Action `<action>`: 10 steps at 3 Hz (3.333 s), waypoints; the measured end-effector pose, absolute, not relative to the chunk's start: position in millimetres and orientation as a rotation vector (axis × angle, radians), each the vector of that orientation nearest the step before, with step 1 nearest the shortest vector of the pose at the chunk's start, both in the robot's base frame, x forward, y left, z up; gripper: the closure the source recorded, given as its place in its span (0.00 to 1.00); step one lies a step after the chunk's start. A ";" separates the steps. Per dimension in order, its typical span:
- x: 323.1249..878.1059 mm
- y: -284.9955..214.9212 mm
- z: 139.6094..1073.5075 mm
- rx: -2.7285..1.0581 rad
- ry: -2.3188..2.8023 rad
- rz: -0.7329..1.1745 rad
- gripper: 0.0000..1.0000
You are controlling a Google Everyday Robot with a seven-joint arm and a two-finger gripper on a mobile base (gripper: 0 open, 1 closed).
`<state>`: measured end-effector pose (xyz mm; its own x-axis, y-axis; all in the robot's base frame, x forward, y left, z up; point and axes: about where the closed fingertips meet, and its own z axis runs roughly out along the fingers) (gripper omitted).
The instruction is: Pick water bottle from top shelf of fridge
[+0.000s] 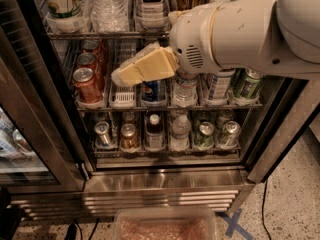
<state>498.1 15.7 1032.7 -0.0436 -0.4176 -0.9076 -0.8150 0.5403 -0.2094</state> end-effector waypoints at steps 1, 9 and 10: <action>502.9 33.0 1035.0 -1.015 1.609 0.449 0.00; 483.5 142.0 1064.2 -0.613 1.410 0.022 0.00; 507.9 146.4 1085.3 -0.601 1.332 -0.022 0.00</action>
Offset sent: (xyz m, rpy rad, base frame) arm 0.0392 0.0992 0.0126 0.2969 -0.1980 -0.1254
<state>507.9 146.4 1085.3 0.2594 -0.3487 -0.9006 -0.3193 0.8491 -0.4208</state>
